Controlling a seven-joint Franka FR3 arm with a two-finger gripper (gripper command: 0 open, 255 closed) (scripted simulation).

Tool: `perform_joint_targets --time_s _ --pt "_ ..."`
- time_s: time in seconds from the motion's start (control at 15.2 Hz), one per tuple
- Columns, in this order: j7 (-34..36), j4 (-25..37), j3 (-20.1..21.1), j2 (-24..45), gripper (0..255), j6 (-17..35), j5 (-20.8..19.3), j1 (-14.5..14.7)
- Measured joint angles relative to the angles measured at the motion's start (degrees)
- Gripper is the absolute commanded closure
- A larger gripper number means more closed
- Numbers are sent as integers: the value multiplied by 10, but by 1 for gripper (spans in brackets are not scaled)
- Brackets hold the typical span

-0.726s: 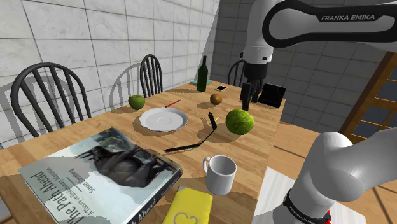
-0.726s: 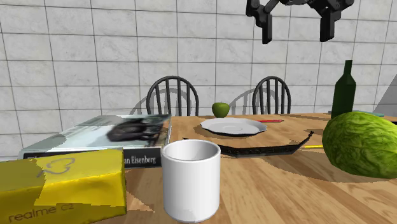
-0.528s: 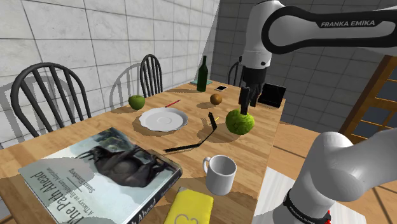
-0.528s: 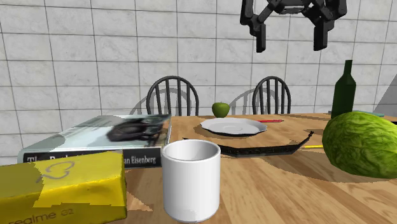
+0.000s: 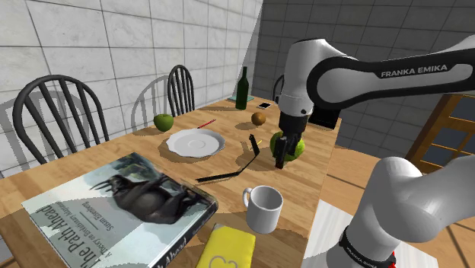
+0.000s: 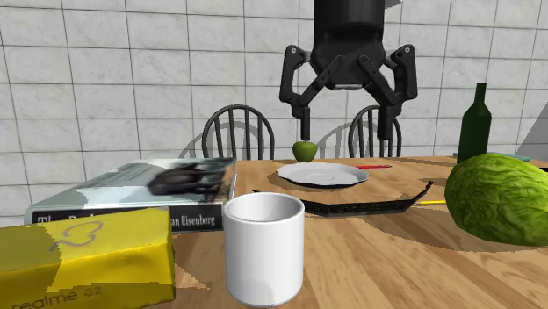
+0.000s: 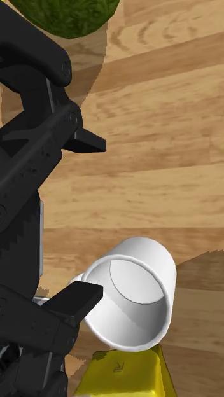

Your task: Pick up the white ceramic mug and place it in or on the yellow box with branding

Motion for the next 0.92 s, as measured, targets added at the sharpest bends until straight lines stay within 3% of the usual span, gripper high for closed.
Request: perform_joint_targets --time_s 0.4,0.92 --pt "39 -77 44 22 0 116 44 38" --pt "46 -125 57 59 0 204 58 47"
